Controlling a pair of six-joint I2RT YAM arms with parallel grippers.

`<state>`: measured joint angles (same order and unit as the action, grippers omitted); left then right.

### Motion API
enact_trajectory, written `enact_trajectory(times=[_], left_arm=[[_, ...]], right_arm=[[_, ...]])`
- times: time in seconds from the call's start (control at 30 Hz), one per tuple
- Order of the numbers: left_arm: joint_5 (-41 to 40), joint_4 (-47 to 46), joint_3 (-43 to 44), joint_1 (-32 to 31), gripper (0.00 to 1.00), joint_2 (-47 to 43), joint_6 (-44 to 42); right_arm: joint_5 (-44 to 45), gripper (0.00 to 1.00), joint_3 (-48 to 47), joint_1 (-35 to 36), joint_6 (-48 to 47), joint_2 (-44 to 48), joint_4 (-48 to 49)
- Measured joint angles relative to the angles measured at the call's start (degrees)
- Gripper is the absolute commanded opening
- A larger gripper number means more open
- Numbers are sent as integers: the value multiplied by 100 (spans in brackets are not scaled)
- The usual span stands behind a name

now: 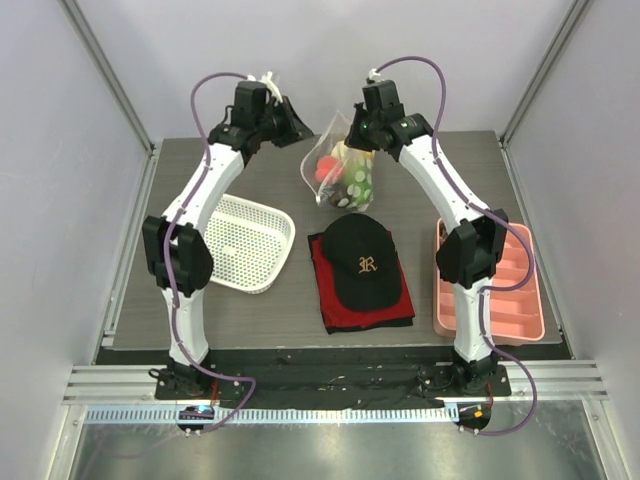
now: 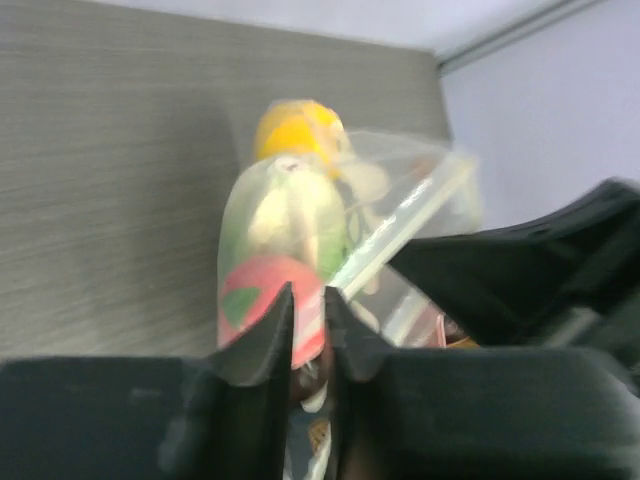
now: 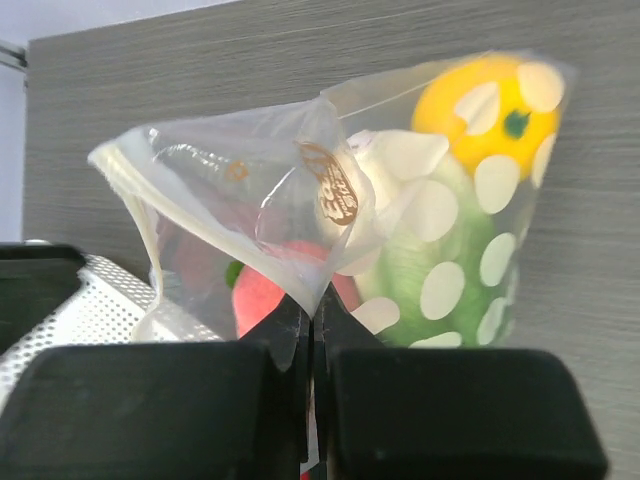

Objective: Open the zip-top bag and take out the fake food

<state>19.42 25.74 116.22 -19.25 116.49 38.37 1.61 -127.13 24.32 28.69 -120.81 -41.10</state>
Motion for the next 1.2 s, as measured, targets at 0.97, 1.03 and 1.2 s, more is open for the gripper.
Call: enact_trajectory(times=[0.97, 1.03, 1.2], left_arm=[[-811, 249, -807, -682, 12, 7, 407], [-852, 269, -778, -658, 20, 50, 435], [-833, 487, -407, -649, 35, 468, 479]], right_arm=[[-807, 1, -267, 22, -98, -730, 74], [-903, 1, -284, 20, -24, -730, 76], [-1060, 1, -291, 20, 118, -730, 76]])
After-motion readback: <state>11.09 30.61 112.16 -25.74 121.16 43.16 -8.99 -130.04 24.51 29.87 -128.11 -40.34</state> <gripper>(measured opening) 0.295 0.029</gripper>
